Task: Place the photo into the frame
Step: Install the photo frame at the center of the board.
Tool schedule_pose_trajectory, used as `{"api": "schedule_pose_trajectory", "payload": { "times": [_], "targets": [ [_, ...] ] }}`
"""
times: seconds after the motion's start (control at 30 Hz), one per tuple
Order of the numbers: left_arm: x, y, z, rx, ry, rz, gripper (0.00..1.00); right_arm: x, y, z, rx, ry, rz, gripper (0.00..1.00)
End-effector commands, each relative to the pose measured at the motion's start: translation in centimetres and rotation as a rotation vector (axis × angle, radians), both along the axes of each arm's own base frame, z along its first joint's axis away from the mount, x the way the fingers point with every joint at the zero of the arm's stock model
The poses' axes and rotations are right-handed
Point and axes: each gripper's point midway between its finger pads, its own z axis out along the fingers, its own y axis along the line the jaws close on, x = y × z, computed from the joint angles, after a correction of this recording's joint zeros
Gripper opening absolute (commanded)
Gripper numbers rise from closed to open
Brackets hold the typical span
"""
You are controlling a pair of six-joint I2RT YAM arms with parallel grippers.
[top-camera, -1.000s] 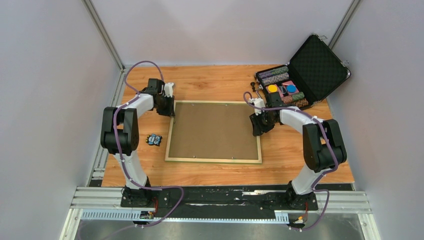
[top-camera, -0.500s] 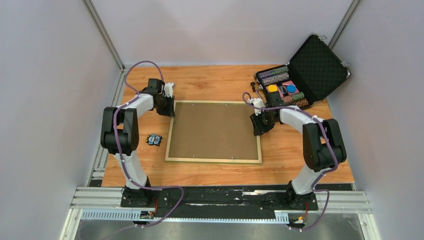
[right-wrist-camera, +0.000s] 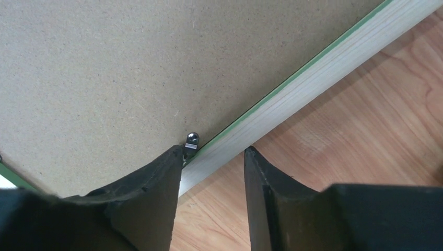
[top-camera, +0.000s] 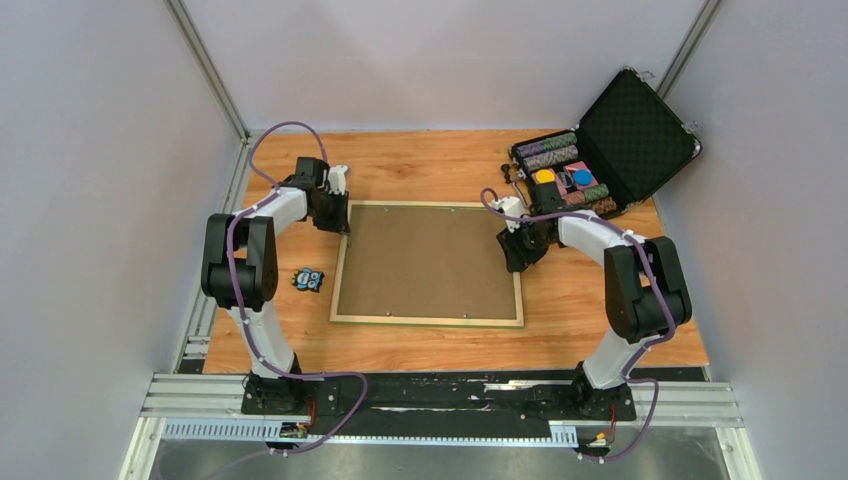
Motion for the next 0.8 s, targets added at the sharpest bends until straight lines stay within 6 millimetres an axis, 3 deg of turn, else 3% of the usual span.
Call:
{"api": "schedule_pose_trajectory", "payload": {
  "times": [0.0, 0.13, 0.3, 0.77],
  "targets": [
    [0.6, 0.0, 0.1, 0.024, -0.035, -0.029, 0.23, 1.9, 1.3, 1.1, 0.024, -0.107, 0.079, 0.51],
    [0.6, 0.0, 0.3, 0.024, -0.038, -0.030, 0.23, 1.9, 2.0, 1.7, 0.072, -0.068, -0.008, 0.54],
    [0.5, 0.0, 0.3, 0.022, -0.037, -0.030, 0.23, 1.6, 1.7, 1.2, 0.057, -0.041, -0.049, 0.50],
    [0.6, 0.1, 0.3, 0.029, -0.037, -0.034, 0.23, 1.3, 0.1, -0.3, -0.044, -0.075, 0.060, 0.35]
  ]
}}
